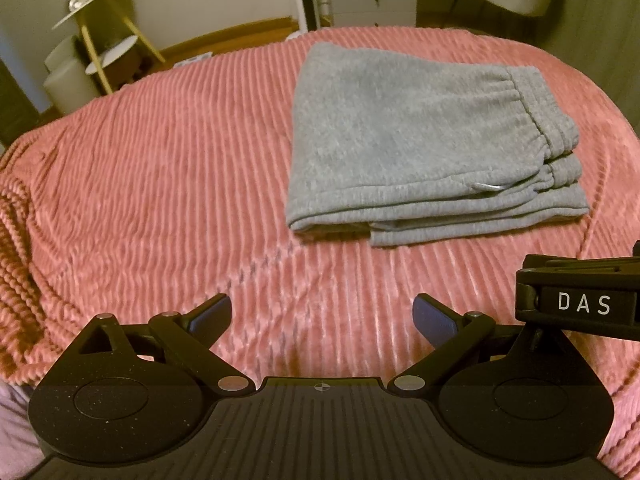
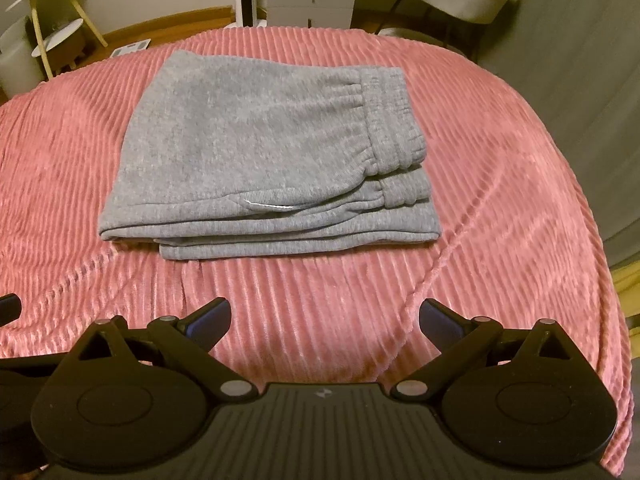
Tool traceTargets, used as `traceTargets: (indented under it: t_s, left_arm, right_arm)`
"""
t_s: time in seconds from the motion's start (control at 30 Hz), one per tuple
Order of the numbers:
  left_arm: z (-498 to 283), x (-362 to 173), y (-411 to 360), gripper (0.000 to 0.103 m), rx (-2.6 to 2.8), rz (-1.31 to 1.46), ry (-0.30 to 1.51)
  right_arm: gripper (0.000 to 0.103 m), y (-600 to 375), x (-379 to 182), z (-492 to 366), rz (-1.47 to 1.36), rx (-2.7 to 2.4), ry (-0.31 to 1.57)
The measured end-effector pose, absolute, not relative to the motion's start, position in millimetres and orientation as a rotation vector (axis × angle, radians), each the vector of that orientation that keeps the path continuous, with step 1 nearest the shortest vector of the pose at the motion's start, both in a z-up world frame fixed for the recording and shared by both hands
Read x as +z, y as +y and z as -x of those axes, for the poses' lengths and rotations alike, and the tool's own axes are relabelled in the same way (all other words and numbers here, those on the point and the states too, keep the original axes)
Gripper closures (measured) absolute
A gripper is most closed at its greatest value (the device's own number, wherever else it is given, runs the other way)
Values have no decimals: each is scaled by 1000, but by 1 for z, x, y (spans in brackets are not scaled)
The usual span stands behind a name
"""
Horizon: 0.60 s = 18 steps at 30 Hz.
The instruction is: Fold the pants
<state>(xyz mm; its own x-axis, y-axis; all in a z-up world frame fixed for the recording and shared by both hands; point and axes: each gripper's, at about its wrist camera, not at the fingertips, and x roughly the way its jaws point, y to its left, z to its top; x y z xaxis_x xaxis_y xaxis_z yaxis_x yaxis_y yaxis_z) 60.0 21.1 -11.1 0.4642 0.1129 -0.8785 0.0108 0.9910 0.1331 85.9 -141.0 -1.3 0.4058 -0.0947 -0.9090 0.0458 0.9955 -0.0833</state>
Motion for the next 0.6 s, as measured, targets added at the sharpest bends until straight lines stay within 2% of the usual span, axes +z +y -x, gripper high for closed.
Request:
traceTargets:
  t_s: [0.6]
  left_arm:
    - [-62, -14, 24, 3, 60, -131, 1098]
  right_arm:
    - [3, -141, -5, -88, 45, -92, 1164]
